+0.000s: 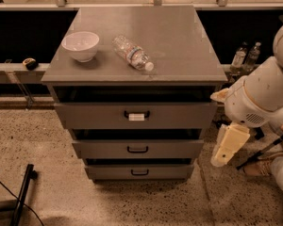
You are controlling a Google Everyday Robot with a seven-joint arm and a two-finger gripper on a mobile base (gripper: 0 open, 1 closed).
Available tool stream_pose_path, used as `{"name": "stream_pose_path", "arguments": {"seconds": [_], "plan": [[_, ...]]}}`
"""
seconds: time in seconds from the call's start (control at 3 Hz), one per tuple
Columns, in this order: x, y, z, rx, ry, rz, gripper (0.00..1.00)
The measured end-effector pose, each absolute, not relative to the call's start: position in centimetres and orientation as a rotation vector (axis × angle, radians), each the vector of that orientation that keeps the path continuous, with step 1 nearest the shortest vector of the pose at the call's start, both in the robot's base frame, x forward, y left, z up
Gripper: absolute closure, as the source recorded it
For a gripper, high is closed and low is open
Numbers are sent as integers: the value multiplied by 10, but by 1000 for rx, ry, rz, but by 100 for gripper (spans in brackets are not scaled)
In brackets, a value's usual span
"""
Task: Open bottom drawer
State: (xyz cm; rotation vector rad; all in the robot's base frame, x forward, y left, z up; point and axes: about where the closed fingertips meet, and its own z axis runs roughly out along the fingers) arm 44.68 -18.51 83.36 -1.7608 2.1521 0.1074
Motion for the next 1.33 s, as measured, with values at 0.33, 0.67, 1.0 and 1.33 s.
{"name": "stream_pose_path", "arguments": {"seconds": [0.33,0.67,1.0,1.33], "plan": [[446,-166,768,-1738,2067,356,0],[452,-140,701,-1689,1909,513,0],[452,-129,665,-1675,1743,595,0],[450,-127,654,-1728,1662,589,0]]}}
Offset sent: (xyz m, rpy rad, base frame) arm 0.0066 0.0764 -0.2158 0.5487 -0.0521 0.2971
